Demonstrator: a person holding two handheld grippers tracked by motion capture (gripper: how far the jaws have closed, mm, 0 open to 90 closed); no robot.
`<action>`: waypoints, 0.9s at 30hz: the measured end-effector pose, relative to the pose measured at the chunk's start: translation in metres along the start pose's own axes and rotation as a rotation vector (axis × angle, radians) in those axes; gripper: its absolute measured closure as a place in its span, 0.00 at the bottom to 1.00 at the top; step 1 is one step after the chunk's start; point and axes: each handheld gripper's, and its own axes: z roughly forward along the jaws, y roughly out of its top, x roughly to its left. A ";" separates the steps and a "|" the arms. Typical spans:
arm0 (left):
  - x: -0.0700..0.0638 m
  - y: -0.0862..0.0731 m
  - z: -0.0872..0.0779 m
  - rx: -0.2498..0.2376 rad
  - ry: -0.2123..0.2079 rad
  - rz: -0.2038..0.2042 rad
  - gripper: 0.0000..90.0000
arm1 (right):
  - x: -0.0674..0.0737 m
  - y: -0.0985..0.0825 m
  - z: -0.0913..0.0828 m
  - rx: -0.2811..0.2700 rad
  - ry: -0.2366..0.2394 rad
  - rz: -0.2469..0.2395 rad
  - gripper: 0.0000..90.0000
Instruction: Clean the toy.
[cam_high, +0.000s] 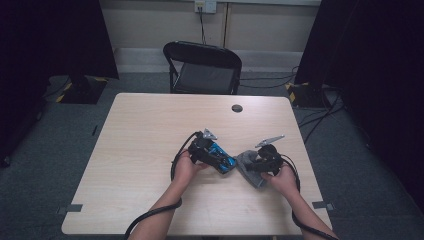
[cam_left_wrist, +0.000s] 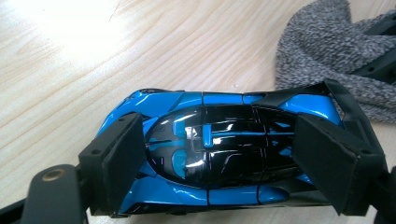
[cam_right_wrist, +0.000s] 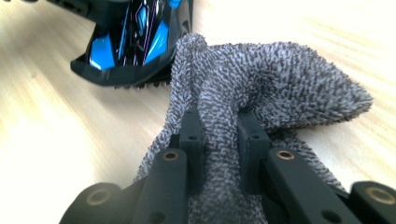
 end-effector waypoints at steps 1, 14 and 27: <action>0.000 0.000 0.000 -0.001 0.000 0.001 0.19 | 0.000 -0.001 -0.001 0.003 -0.001 0.000 0.85; 0.000 0.000 -0.001 0.003 0.008 -0.004 0.20 | 0.004 -0.012 -0.015 0.028 -0.005 -0.030 0.85; -0.002 -0.002 -0.001 -0.016 0.010 -0.007 0.21 | -0.014 0.017 -0.041 -0.056 -0.045 0.034 0.85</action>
